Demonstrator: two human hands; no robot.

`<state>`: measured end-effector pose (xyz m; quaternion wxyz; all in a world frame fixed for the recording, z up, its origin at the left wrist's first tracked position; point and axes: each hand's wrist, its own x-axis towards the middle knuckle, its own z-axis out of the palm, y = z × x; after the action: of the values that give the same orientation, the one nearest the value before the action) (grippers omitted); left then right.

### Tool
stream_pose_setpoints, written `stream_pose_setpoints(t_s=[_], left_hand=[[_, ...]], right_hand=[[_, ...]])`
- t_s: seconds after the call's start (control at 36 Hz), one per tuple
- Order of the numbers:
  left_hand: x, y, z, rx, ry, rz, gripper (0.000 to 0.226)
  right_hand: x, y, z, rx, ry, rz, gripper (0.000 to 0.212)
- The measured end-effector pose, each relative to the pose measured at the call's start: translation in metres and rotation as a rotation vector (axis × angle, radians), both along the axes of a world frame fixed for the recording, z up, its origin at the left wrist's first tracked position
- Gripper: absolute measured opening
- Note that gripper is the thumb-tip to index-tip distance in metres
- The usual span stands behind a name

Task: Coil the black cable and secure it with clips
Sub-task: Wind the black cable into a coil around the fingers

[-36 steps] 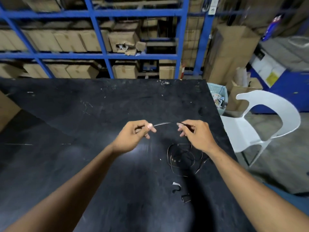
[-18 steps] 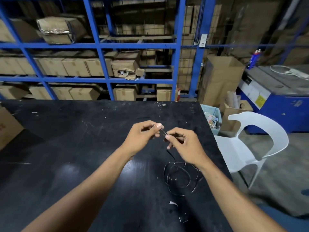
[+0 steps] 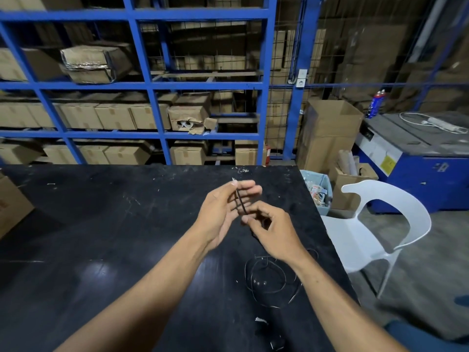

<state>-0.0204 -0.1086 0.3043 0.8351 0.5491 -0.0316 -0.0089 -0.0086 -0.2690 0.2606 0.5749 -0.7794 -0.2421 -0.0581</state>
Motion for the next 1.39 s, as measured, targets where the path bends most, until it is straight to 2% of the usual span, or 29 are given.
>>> stream_pose_setpoints(t_s=[0.14,0.22,0.28,0.44,0.56,0.67,0.75,0.83,0.94,1.03,1.19,1.39], left_hand=[[0.013,0.021,0.021,-0.239,-0.011,-0.018,0.039],[0.016,0.034,0.034,-0.378,-0.066,-0.099,0.036],[0.016,0.041,0.042,-0.442,-0.100,-0.152,0.034],[0.015,0.050,0.060,-0.476,-0.181,-0.242,0.033],[0.013,0.053,0.070,-0.486,-0.181,-0.292,0.032],[0.010,0.055,0.074,-0.349,-0.121,-0.502,0.037],[0.005,0.047,0.061,-0.225,0.007,-0.690,0.039],[0.000,0.035,0.039,-0.059,0.162,-0.759,0.040],[-0.003,0.022,0.018,0.179,0.276,-0.698,0.041],[-0.001,0.016,0.008,0.278,0.311,-0.594,0.040],[0.008,0.008,0.000,0.214,0.343,-0.354,0.036],[0.017,0.007,-0.006,0.194,0.281,-0.361,0.037]], right_hand=[[0.006,-0.008,-0.002,0.073,0.148,0.070,0.004],[0.009,-0.016,-0.004,0.221,0.316,0.175,0.012],[0.011,-0.022,-0.007,0.243,0.378,0.218,0.020],[0.021,-0.037,-0.014,0.208,0.428,0.265,0.022],[0.028,-0.044,-0.018,0.100,0.445,0.252,0.025],[0.042,-0.052,-0.020,-0.069,0.383,0.096,0.027],[0.055,-0.056,-0.004,-0.067,0.301,0.007,0.025],[0.068,-0.056,0.028,-0.118,0.190,-0.004,0.016],[0.078,-0.046,0.069,-0.302,0.020,0.021,0.018],[0.077,-0.035,0.091,-0.454,-0.083,0.016,0.016],[0.059,-0.021,0.104,-0.535,-0.181,-0.051,0.014],[0.055,-0.024,0.090,-0.437,-0.167,-0.286,0.015]])
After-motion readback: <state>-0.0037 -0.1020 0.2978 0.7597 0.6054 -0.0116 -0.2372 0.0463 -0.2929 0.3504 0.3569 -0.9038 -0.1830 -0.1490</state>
